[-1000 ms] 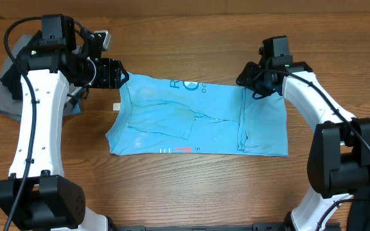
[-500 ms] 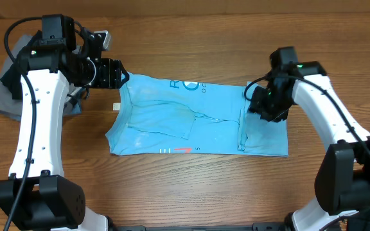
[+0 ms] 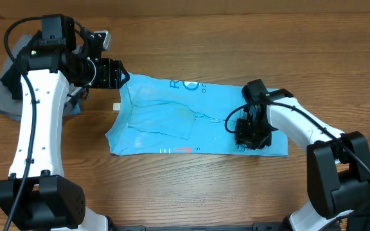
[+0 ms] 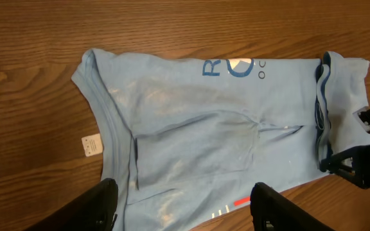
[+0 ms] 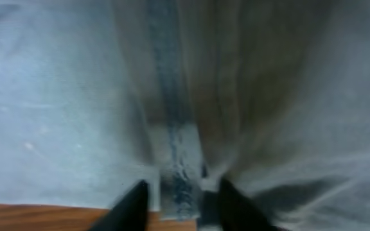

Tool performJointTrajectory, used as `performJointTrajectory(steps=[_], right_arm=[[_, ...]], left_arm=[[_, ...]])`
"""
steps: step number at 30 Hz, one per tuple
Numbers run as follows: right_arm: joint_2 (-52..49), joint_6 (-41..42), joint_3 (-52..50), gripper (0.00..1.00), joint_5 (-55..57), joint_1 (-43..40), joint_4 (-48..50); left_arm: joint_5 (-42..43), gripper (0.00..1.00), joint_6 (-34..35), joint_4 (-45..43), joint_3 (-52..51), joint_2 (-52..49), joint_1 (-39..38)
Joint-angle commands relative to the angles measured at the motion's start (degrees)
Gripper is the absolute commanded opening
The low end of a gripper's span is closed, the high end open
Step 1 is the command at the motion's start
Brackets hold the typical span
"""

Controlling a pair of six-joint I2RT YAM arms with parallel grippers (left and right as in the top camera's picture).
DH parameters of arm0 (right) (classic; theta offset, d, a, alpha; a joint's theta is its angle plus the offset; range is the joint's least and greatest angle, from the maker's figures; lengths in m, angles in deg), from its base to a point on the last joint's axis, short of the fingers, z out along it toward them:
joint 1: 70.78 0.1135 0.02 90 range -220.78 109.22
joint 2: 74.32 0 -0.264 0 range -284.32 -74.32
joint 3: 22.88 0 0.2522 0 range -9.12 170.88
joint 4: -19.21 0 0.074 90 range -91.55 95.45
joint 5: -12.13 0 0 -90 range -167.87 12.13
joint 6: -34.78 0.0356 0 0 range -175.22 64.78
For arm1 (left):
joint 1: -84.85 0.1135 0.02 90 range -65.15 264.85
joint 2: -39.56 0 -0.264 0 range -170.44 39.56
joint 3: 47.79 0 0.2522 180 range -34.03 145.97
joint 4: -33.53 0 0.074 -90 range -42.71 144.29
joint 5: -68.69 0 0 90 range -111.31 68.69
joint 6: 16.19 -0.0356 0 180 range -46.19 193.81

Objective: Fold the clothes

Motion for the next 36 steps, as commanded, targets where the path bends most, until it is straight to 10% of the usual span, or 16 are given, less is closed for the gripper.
performJointTrajectory(steps=[1, 19, 23, 36], right_arm=[[0.8, 1.3, -0.3, 0.06, 2.4, 0.1, 0.3], [6.4, -1.3, 1.8, 0.07, -2.4, -0.1, -3.0], [8.6, -1.3, 7.3, 0.27, -2.4, -5.5, 2.6], [-0.2, 5.8, 10.2, 0.28, -7.5, -26.8, 18.3]], left_arm=[[0.8, 0.69, -1.1, -0.2, 1.5, 1.5, 0.2], [0.8, 0.70, -1.1, -0.5, 1.5, 1.5, 0.2], [0.9, 0.70, -1.0, -0.7, 1.5, 1.5, 0.2], [0.9, 0.70, -1.0, -0.2, 1.5, 1.5, 0.2]])
